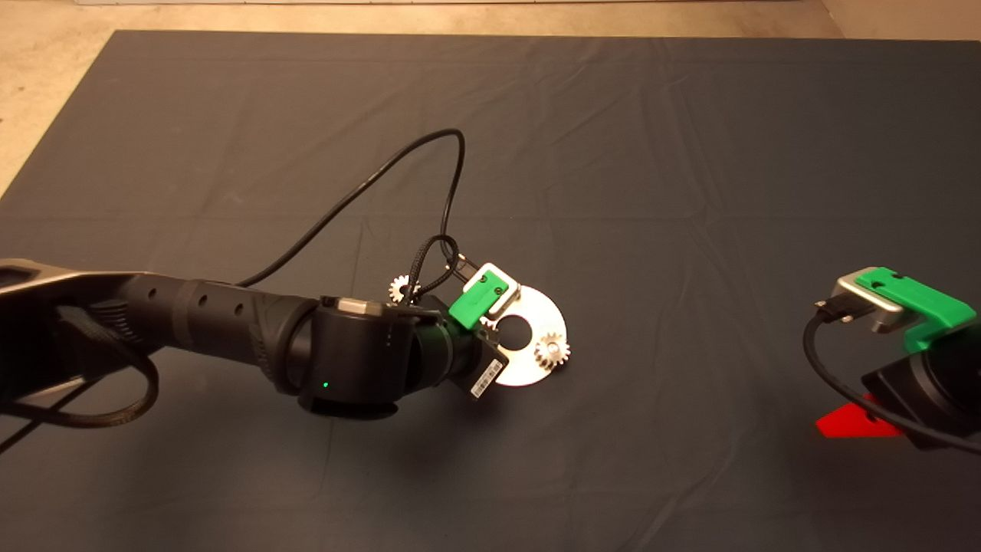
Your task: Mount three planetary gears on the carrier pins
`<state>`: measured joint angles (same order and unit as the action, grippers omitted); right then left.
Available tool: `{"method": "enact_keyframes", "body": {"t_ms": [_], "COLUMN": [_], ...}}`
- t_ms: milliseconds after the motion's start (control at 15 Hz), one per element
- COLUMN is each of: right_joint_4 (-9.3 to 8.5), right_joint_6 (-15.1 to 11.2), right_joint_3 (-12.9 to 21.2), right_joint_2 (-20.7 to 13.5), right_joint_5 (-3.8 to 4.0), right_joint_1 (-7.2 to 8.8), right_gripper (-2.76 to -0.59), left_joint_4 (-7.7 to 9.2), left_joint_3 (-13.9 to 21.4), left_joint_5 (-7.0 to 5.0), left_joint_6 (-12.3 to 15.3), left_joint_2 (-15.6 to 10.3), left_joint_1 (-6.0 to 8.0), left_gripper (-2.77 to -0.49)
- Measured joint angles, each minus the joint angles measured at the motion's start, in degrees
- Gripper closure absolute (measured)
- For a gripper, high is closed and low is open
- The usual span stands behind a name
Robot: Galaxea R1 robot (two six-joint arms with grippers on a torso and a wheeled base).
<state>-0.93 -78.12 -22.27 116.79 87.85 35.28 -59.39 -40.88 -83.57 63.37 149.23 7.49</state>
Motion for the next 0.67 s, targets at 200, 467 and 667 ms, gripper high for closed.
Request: {"method": "enact_keyframes", "body": {"t_ms": [200,467,667], "right_joint_4": [0.00,0.00,-0.01], "right_joint_6": [0.00,0.00,0.00], "right_joint_3": [0.00,0.00,-0.02], "right_joint_2": [0.00,0.00,0.00], "right_joint_5": [-0.02,-0.02,-0.02], "right_joint_1": [0.00,0.02,0.05], "right_gripper": [-1.87,-1.87,-1.87], "left_joint_4": [-0.04,-1.15,-1.51], "left_joint_3": [0.00,0.13,0.91], "left_joint_5": [-0.11,0.35,0.52], "left_joint_6": [0.00,0.00,0.00], "left_joint_2": [0.13,-0.35,-1.04], "left_joint_1": [0.00,-0.68,-1.01], "left_gripper": [-0.77,-0.77,-0.77]}}
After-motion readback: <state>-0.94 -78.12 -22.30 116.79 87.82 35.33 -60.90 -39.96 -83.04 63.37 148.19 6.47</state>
